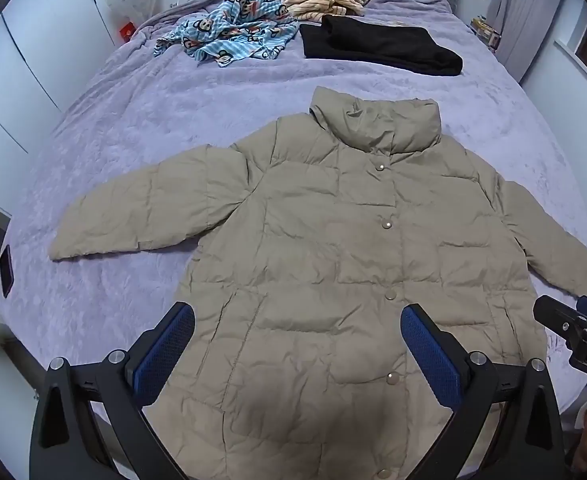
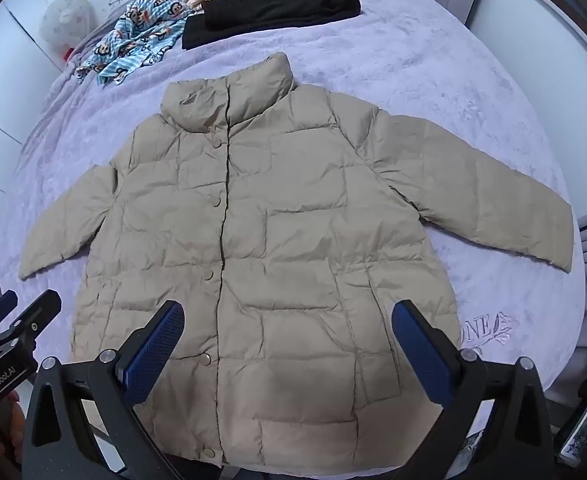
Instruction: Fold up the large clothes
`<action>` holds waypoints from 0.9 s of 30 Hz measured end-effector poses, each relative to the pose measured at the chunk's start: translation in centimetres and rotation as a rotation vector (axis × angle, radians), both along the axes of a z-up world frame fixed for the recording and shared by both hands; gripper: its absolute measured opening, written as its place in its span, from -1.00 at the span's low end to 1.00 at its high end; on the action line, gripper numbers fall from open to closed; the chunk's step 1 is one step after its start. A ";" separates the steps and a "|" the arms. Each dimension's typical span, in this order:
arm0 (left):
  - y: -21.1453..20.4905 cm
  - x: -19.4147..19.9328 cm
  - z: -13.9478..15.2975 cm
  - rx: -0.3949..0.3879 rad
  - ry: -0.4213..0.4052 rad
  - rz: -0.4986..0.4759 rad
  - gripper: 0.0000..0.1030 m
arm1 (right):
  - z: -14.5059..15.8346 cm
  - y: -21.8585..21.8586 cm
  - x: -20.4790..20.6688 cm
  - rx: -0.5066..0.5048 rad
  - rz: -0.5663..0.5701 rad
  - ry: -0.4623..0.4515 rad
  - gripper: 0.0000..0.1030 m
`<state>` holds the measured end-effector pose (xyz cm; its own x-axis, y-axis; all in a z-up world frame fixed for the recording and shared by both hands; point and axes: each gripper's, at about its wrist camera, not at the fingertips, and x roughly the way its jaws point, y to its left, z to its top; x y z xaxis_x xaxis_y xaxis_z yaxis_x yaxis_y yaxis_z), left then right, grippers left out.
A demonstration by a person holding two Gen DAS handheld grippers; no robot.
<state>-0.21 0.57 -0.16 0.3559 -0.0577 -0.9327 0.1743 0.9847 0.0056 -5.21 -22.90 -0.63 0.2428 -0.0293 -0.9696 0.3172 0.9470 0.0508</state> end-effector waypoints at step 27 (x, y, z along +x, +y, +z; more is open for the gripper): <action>-0.8 -0.5 0.3 0.016 0.002 0.013 1.00 | -0.5 -0.8 -0.1 -0.003 -0.012 0.006 1.00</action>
<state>-0.72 -0.21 0.10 0.3543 -0.0383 -0.9343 0.1615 0.9867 0.0208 -5.33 -23.69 -1.18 0.2361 -0.0355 -0.9711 0.3292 0.9431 0.0455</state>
